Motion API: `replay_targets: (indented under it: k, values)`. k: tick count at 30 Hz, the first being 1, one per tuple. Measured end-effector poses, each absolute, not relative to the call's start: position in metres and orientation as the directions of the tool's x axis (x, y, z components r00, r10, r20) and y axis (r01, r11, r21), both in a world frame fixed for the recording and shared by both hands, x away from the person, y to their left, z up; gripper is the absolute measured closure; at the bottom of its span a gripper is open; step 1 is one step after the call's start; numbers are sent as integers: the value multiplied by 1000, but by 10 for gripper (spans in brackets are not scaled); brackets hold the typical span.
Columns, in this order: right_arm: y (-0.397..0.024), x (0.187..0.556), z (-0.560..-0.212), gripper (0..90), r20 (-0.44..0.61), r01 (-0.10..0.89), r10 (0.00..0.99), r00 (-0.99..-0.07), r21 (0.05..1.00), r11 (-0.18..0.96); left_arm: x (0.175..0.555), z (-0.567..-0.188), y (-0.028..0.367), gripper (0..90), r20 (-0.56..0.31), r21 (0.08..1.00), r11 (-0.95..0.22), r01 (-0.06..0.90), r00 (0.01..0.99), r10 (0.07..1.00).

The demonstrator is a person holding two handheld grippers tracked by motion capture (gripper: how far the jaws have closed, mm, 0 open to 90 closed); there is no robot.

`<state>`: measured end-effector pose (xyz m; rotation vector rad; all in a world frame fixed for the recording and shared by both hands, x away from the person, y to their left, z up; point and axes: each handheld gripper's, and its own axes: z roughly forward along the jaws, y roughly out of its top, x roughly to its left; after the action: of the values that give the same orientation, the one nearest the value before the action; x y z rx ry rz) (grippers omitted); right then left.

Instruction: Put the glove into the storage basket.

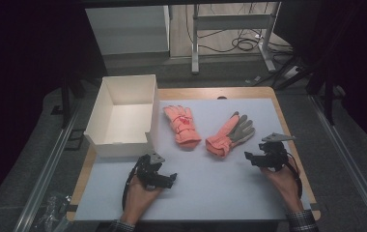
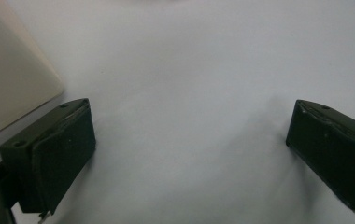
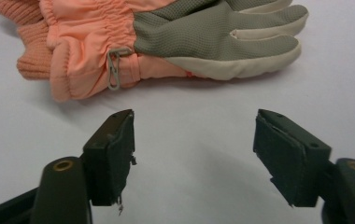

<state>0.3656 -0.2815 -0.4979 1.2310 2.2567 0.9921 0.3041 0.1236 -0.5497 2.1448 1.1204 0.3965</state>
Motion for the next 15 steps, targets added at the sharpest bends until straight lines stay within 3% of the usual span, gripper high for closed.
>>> replay_targets:
  k: [15]
  values:
    - [-265, 387, -494, 331, 38, 581, 843, -536, 741, 336, 304, -550, 123, 13, -42, 689, -398, 605, 582, 812]
